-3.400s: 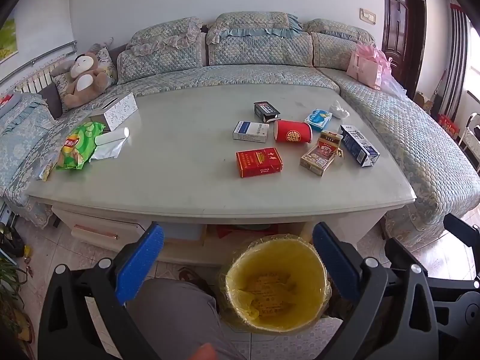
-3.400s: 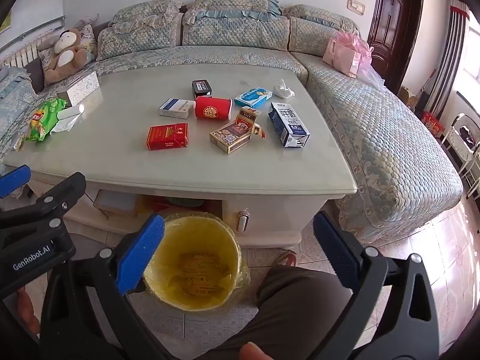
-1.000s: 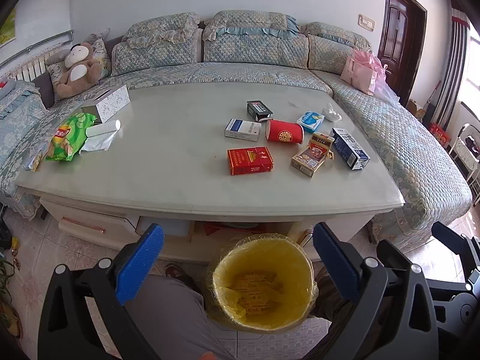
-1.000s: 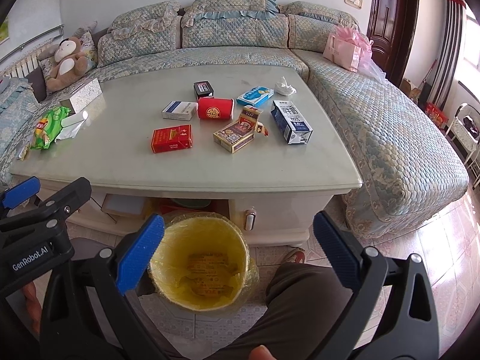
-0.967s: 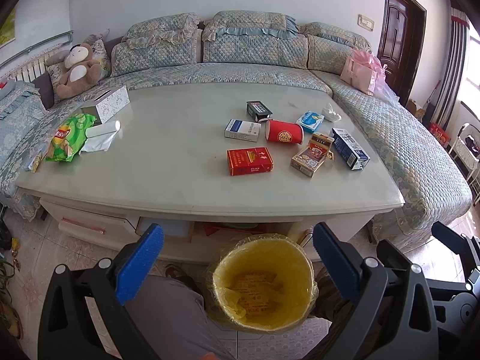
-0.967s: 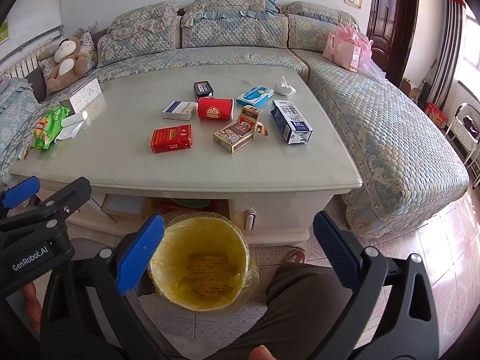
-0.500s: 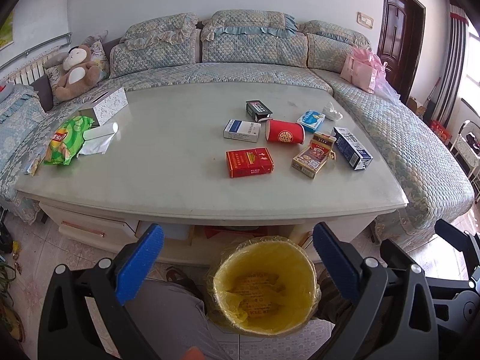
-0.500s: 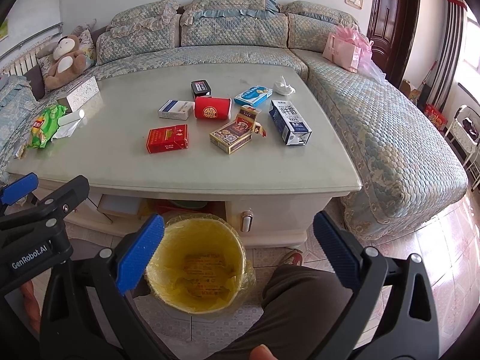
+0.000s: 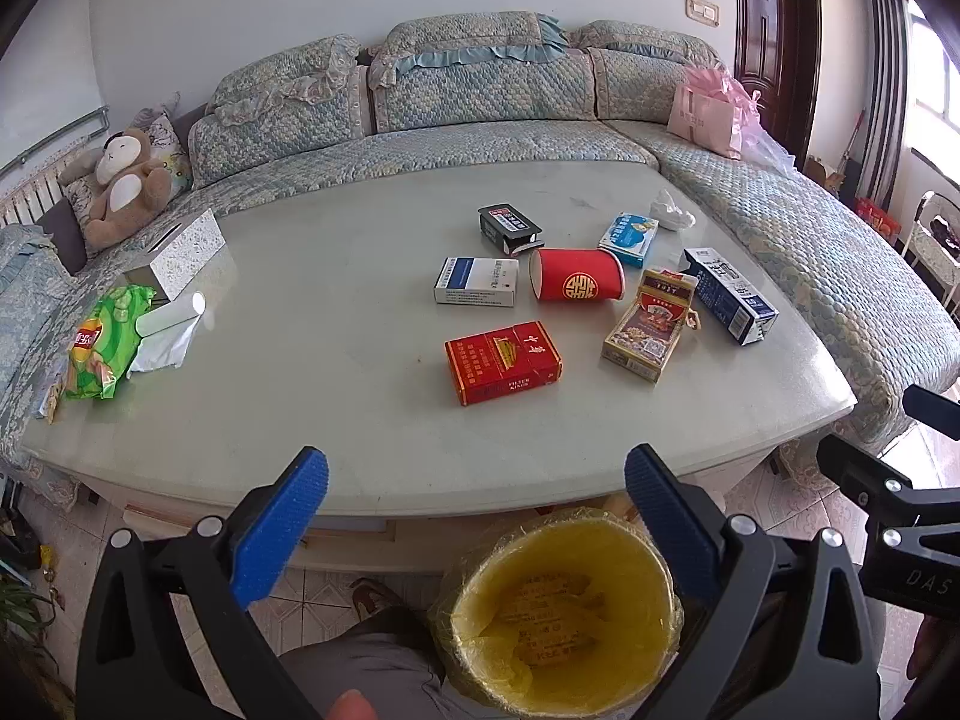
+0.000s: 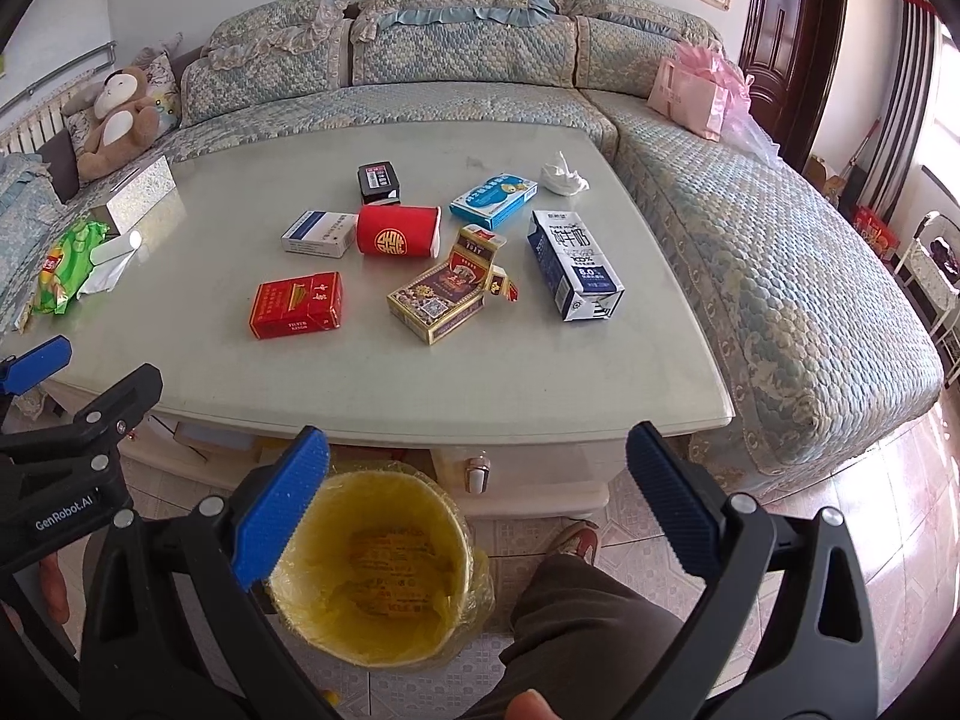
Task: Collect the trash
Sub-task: 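Reach the left tool to the white medicine box while the right tool reaches the yellow card box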
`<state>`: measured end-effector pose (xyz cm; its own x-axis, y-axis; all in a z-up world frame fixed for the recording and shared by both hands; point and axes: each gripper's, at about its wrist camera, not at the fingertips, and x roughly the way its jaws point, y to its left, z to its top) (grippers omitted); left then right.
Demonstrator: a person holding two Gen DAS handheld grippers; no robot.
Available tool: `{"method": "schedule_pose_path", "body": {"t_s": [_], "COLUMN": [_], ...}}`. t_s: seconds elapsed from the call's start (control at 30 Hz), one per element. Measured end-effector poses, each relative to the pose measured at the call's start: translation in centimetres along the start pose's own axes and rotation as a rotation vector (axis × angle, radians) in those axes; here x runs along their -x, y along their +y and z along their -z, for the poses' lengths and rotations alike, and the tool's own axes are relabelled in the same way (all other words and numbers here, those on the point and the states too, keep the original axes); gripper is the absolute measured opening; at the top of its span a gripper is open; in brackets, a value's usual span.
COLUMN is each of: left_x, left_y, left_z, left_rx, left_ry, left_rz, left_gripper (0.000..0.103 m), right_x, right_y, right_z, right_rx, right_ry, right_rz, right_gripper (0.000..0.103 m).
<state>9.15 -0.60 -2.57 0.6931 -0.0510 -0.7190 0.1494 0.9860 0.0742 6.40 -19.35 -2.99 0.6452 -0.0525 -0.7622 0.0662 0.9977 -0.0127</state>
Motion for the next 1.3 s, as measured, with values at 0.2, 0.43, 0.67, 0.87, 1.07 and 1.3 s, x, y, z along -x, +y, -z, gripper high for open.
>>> {"method": "schedule_pose_path", "body": {"t_s": [0.2,0.43,0.67,0.87,1.07,1.3], "left_x": [-5.4,-12.9,-18.8,-22.3,-25.4,-28.4], "left_y": [0.8,2.0,2.3,1.2,0.5,-0.2], "left_z": [-4.7,-10.5,-13.7,-15.1,-16.4,-17.6], "left_rx": [-0.108,-0.220,-0.341,-0.479,-0.621,-0.732], "left_ry": [0.028,0.085,0.137,0.193,0.282,0.335], "left_rz": [0.050,0.086,0.144,0.194,0.240,0.317], "left_gripper": [0.075,0.075,0.081,0.087,0.094,0.094], "right_x": [-3.9,-8.5,-13.5,-17.1,-18.9,-20.7], "right_y": [-0.7,0.0,0.6,0.8,1.3,1.6], "right_z": [-2.7,-5.6,-7.7,-8.8,-10.4,-10.6], "right_rx": [-0.036,-0.037,-0.079,-0.133,-0.098,-0.130], "right_ry": [0.079,0.150,0.234,0.317,0.405,0.498], "right_rz": [-0.043,-0.051,-0.056,-0.031,-0.033,-0.025], "right_gripper": [0.097,0.097,0.097,0.097,0.097,0.097]}}
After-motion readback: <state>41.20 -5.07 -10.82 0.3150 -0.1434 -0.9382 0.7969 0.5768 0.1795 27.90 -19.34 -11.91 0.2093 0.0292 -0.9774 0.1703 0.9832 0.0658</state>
